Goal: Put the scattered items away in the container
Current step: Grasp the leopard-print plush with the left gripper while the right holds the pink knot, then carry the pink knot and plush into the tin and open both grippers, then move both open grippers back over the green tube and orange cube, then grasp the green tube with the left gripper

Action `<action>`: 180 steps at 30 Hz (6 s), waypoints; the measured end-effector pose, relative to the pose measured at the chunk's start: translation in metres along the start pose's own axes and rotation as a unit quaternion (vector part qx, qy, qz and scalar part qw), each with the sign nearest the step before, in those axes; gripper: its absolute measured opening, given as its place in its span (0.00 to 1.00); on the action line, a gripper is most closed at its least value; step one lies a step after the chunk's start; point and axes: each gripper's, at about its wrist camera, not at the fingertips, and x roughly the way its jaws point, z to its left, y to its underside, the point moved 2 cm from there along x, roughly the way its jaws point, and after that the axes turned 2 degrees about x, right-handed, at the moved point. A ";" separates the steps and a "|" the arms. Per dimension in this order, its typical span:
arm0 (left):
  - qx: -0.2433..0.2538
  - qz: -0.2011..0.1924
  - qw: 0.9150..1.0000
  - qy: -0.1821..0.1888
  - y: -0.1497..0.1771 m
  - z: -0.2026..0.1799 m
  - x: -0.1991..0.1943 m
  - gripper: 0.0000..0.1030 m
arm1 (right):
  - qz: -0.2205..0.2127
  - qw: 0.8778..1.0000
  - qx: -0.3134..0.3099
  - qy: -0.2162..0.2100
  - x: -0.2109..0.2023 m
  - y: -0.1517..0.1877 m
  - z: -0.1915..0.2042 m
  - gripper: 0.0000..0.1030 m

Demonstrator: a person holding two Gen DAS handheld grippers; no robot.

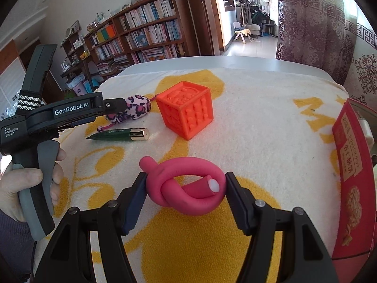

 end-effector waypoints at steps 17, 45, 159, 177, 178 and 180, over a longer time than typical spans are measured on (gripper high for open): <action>0.009 0.015 1.000 -0.016 -0.012 -0.005 0.052 0.80 | 0.013 1.000 0.010 -0.002 0.012 0.006 -0.007 0.67; 0.047 -0.056 0.996 0.049 0.014 -0.049 -0.061 0.67 | -0.093 0.994 0.057 -0.003 -0.068 -0.004 -0.021 0.67; 0.187 0.039 0.981 0.028 0.035 -0.027 0.012 0.77 | -0.082 0.987 0.099 0.092 -0.069 0.031 -0.044 0.80; 0.172 0.082 0.980 0.054 0.053 -0.048 0.010 0.78 | -0.073 0.988 0.107 0.081 -0.065 0.034 -0.045 0.80; 0.169 0.086 0.980 0.066 0.055 -0.051 0.008 0.78 | -0.073 0.988 0.107 0.080 -0.066 0.034 -0.045 0.80; 0.160 0.092 0.979 0.088 0.055 -0.054 0.007 0.78 | -0.074 0.988 0.108 0.077 -0.066 0.034 -0.045 0.80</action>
